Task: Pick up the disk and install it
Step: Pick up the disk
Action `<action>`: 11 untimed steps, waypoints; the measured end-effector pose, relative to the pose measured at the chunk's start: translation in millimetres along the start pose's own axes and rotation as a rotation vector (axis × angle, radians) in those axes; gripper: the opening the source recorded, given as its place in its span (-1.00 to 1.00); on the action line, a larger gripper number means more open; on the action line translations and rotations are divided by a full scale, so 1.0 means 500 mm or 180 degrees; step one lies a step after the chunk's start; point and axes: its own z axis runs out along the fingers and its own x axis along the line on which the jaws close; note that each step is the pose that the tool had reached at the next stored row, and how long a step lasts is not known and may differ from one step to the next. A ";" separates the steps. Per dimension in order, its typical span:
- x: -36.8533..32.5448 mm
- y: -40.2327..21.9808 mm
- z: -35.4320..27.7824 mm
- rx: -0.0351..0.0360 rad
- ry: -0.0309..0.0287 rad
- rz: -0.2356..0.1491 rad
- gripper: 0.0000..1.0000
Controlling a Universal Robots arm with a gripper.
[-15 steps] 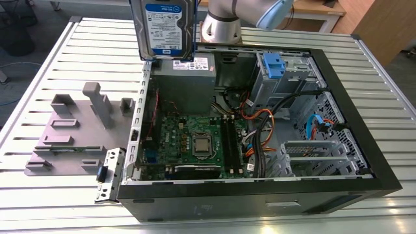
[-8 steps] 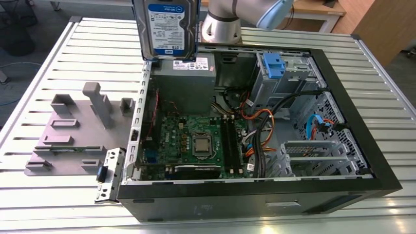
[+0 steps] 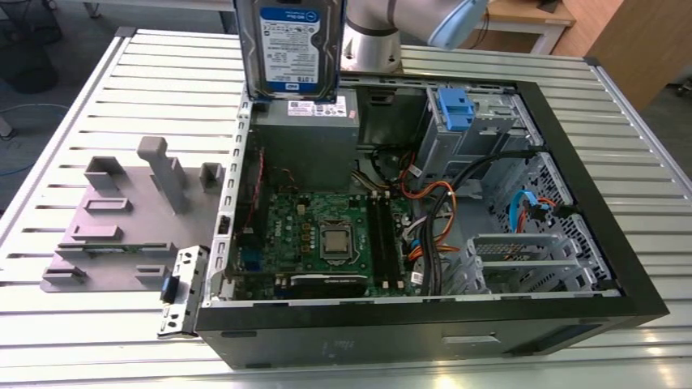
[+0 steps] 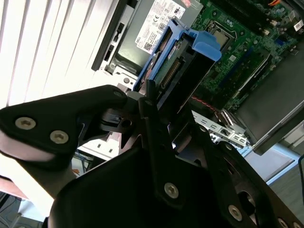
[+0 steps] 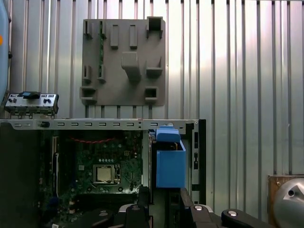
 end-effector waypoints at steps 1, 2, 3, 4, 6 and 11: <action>0.000 -0.005 0.000 0.0000 0.0000 0.0000 -0.31; 0.000 -0.010 0.000 0.0000 0.0000 0.0000 -0.31; 0.000 -0.015 0.000 0.0000 0.0000 0.0000 -0.31; 0.000 -0.020 0.000 0.0000 0.0000 0.0000 -0.31; 0.000 -0.032 0.000 0.0000 0.0000 0.0000 -0.31; 0.000 -0.064 0.000 0.0000 0.0000 0.0000 -0.31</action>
